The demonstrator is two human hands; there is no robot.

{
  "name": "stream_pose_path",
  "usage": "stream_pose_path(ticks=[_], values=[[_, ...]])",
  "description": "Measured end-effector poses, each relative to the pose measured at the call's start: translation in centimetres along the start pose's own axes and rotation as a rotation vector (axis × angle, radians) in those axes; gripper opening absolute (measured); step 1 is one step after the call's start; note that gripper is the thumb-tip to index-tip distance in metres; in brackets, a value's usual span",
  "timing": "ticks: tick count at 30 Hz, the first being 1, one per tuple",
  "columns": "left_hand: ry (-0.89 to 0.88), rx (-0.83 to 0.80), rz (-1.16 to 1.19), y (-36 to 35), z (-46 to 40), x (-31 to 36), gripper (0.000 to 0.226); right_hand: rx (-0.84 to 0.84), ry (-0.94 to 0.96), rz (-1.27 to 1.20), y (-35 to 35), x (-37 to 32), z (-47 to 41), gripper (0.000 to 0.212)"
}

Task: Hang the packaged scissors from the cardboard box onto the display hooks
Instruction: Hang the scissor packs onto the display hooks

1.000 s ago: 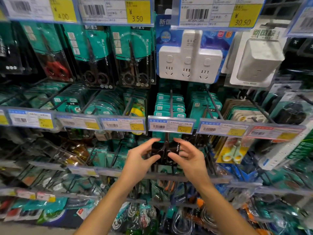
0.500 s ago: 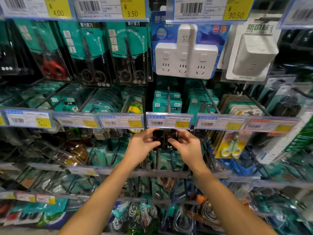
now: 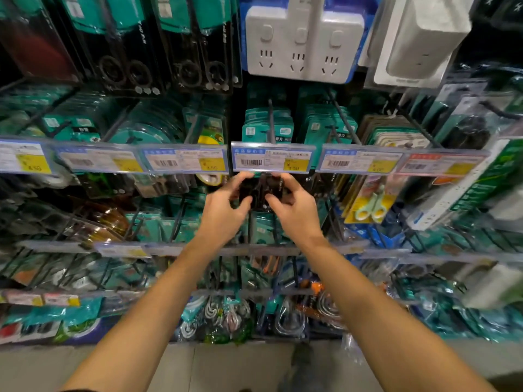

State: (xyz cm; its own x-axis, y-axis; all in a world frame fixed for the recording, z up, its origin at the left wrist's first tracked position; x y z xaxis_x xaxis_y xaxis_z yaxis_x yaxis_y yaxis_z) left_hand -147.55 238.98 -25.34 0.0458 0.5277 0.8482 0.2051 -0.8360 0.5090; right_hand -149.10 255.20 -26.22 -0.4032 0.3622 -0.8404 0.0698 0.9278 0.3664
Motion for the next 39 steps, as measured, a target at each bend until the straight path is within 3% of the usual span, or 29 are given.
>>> stream_pose_path(ticks=[4, 7, 12, 18, 24, 33, 39], values=[[0.036, 0.043, -0.064, -0.5, 2.1, 0.4, 0.038, -0.172, -0.01, 0.186, 0.3, -0.8, 1.5, 0.058], [0.186, -0.008, -0.331, -1.5, 3.9, -0.4, 0.047, -0.244, -0.1, 0.263, 1.1, -0.6, 3.9, 0.067], [-0.038, -0.152, -0.735, -5.8, 10.0, 2.8, 0.049, -0.297, -0.037, 0.498, 4.0, -1.6, 10.0, 0.07], [-0.149, -0.345, -0.926, -14.2, 19.6, 6.7, 0.058, -0.296, -0.077, 0.803, 13.3, -0.8, 21.1, 0.071], [-0.386, -0.441, -0.912, -23.4, 32.5, 14.2, 0.055, -0.039, -0.156, 0.919, 27.1, -1.8, 36.2, 0.059], [-0.812, -0.615, -0.791, -35.0, 53.3, 26.4, 0.051, 0.08, -0.454, 1.032, 43.3, -5.1, 56.6, 0.064], [-0.913, -0.653, -0.783, -39.4, 60.9, 32.2, 0.057, 0.189, -0.552, 1.055, 50.3, -6.1, 64.0, 0.054]])
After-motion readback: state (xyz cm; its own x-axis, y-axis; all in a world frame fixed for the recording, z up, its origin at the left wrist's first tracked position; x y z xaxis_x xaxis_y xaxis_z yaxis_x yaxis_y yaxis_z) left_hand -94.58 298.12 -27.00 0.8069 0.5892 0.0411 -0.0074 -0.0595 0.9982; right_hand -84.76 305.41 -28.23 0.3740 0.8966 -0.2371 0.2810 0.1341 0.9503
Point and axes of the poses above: each hand's wrist, its own z-axis away from the middle knuckle, its own y-axis out of the back of the hand, x = y × z, the point moved 7 cm from there along -z, towards the middle knuckle, and after that the axes turned 11 degrees about y, right-handed, at the moved point
